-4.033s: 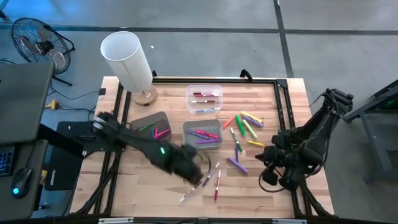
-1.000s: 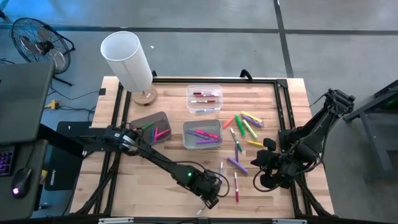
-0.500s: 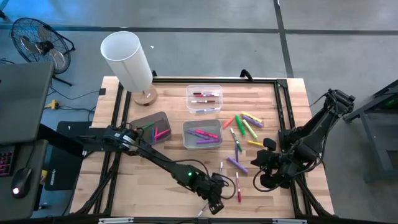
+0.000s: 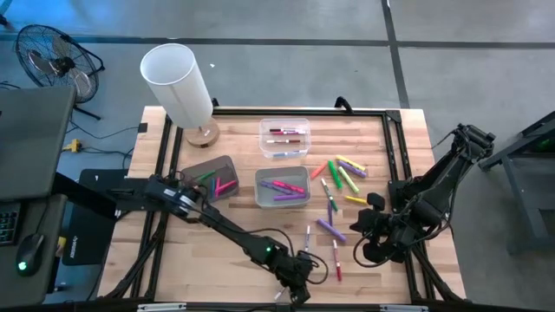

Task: Pick & Place Markers
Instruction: Put the purple marker pen into the transparent bin

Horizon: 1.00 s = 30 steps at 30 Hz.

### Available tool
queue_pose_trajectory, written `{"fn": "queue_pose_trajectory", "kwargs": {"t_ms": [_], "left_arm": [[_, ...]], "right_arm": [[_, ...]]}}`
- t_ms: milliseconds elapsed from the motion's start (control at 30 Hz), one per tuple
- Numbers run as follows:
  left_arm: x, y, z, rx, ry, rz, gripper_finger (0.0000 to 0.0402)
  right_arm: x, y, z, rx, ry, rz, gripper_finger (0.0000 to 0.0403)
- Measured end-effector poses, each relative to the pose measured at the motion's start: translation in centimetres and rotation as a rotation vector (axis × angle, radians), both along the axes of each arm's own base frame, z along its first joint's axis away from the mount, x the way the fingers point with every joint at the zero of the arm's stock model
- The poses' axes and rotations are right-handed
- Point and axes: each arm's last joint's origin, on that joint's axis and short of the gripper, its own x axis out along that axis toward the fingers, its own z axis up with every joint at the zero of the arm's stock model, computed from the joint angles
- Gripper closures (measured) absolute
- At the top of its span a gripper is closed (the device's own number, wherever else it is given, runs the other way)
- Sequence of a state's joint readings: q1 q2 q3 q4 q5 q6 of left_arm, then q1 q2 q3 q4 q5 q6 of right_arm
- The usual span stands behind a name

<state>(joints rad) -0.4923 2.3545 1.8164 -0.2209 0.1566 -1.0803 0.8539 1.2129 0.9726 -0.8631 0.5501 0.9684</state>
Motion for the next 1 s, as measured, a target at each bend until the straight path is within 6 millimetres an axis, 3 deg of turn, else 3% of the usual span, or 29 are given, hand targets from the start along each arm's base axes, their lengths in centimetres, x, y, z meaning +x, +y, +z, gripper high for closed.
{"fn": "queue_pose_trajectory", "kwargs": {"t_ms": [1000], "left_arm": [[-1.3, 0.7, -0.7, 0.065, 0.189, 0.006, 0.0274]], "right_arm": [[0.0, 0.0, 0.0, -0.008, 0.003, 0.006, 0.0403]]}}
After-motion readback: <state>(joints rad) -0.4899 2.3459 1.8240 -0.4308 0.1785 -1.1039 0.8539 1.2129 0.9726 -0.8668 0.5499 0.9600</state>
